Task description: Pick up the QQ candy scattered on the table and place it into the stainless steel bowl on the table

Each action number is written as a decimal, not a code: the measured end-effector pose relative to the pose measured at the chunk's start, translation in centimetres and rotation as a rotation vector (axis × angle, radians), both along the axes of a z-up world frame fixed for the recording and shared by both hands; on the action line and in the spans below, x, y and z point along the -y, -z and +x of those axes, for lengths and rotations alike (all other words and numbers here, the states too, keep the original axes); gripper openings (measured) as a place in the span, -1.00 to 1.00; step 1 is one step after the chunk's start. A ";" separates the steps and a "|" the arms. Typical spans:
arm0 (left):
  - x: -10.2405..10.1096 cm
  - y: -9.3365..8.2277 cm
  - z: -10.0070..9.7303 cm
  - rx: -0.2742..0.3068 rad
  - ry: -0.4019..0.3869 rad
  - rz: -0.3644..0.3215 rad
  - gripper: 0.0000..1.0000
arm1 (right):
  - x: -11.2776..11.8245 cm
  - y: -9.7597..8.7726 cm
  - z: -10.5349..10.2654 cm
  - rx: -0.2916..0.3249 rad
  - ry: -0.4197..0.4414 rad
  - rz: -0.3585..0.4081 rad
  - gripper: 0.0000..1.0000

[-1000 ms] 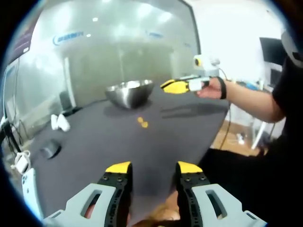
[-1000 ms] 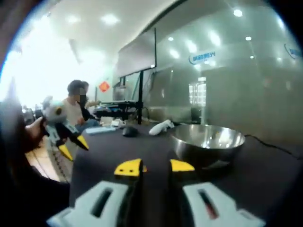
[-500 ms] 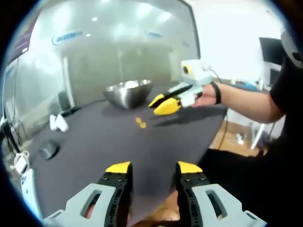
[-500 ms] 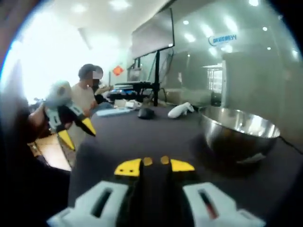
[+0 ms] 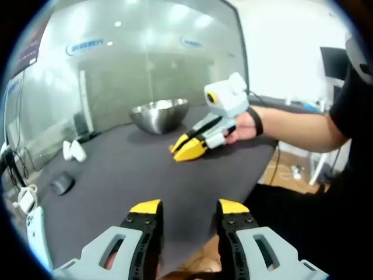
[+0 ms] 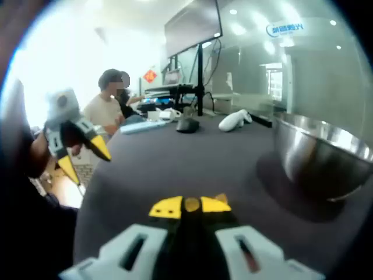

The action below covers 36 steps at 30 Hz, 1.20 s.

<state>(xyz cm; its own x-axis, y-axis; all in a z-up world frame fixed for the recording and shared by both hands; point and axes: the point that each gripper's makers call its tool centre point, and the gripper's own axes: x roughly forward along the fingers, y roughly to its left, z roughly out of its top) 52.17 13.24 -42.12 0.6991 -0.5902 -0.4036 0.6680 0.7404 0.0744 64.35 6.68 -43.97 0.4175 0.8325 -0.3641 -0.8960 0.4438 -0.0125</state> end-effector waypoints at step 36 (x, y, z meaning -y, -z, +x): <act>0.2 0.4 0.2 -0.009 0.001 0.005 -0.23 | 8.7 -11.8 9.4 0.322 0.491 0.197 -0.80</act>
<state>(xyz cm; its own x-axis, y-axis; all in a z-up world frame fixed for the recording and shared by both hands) 52.38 13.08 -42.47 0.6949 -0.5887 -0.4129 0.6694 0.7394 0.0725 73.79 -1.99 -32.14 0.8324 0.5540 -0.0153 -0.5513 0.8250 -0.1242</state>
